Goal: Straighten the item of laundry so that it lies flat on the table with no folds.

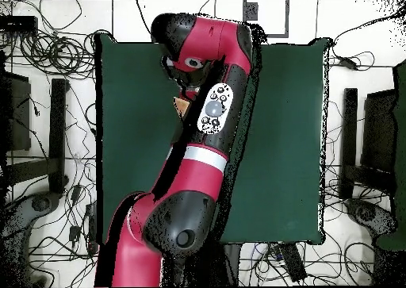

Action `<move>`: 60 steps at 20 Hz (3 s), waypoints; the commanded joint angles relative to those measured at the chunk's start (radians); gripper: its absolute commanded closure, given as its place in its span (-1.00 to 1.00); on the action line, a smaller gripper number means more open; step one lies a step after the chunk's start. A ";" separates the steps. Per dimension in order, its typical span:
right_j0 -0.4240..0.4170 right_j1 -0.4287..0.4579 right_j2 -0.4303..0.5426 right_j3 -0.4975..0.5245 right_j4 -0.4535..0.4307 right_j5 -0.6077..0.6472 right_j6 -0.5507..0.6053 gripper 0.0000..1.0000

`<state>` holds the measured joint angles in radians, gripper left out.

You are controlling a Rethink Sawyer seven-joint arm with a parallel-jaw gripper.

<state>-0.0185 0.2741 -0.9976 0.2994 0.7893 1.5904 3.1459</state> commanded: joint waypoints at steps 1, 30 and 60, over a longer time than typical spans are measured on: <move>0.019 0.083 0.131 0.049 0.008 -0.138 0.047 -1.00; 0.078 0.018 0.269 0.206 -0.070 -0.136 -0.044 -1.00; 0.079 -0.036 0.395 0.232 -0.214 -0.121 -0.075 -1.00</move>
<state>0.0473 0.2341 -0.7308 0.4310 0.6008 1.4767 3.1459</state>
